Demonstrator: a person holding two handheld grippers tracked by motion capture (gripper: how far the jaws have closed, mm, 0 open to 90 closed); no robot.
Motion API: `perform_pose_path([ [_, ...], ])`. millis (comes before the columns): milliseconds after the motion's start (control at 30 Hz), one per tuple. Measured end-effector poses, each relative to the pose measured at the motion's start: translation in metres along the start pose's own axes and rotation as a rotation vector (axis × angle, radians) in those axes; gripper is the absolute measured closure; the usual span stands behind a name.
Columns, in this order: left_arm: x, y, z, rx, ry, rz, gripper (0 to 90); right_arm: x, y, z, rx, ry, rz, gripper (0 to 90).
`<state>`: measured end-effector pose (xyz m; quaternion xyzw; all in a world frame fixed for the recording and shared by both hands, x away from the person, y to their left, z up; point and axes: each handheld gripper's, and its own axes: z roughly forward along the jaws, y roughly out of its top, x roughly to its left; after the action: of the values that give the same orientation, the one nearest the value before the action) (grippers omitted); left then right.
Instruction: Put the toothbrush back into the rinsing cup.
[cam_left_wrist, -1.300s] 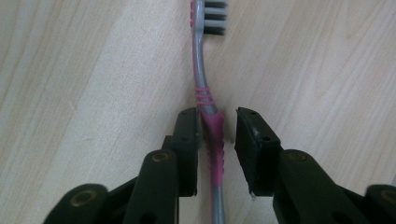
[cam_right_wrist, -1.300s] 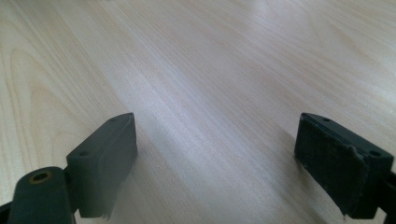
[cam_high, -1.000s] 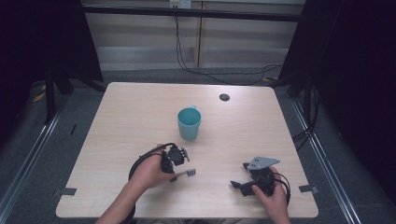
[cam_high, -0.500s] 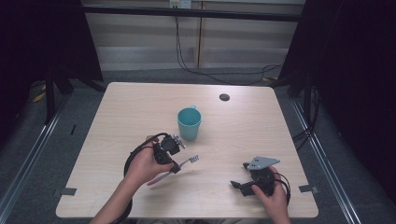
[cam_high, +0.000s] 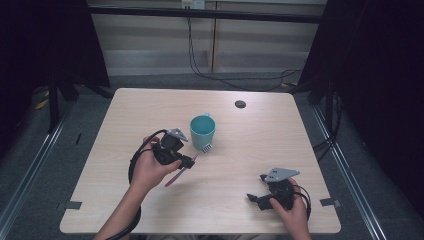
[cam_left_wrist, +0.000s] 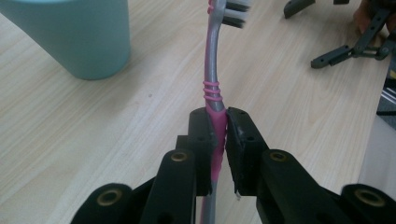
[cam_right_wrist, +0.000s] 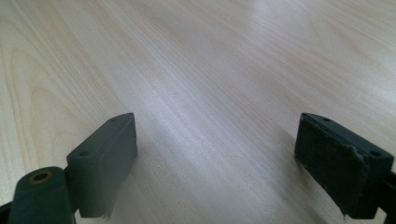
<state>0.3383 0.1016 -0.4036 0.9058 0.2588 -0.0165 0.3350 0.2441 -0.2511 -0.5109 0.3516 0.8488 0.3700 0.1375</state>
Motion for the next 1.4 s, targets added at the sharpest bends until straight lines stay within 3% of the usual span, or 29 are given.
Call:
perform_pose_path([
  [733, 0.01, 0.018, -0.011, -0.168, 0.056, -0.075, 80.8, 0.0, 0.0, 0.0, 0.001, -0.002, 0.0, 12.6],
  [1100, 0.016, 0.025, -0.019, -0.223, 0.082, -0.102, 80.8, 0.0, 0.0, 0.0, 0.0, 0.0, 0.001, 12.6],
  [1400, 0.022, 0.03, -0.025, -0.278, 0.068, -0.127, 80.9, 0.0, 0.0, 0.0, 0.001, -0.002, 0.0, 12.6],
])
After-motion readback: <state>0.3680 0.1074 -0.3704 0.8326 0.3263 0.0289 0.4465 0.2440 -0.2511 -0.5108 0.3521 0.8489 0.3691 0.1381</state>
